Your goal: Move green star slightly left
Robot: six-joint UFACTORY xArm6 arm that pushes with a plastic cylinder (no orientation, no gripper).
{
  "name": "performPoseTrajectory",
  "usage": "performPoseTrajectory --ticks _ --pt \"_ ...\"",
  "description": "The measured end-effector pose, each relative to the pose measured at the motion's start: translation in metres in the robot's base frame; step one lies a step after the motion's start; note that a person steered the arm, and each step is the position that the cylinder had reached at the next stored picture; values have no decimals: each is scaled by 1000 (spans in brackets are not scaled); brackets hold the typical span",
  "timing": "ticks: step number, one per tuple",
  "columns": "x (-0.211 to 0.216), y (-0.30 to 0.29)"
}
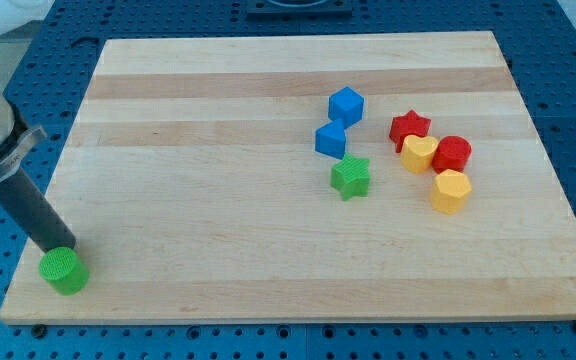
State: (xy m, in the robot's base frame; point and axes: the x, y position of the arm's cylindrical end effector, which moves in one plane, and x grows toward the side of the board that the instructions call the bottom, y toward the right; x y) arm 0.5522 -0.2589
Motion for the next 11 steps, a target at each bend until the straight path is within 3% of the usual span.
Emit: performPoseTrajectory --ticks 1,3,4,5,7,9,11 --pt "0 0" --pt "-38 1" --pt "-44 27" --pt "-44 57" --pt "-44 62" --pt "-44 123" --pt "-44 125"
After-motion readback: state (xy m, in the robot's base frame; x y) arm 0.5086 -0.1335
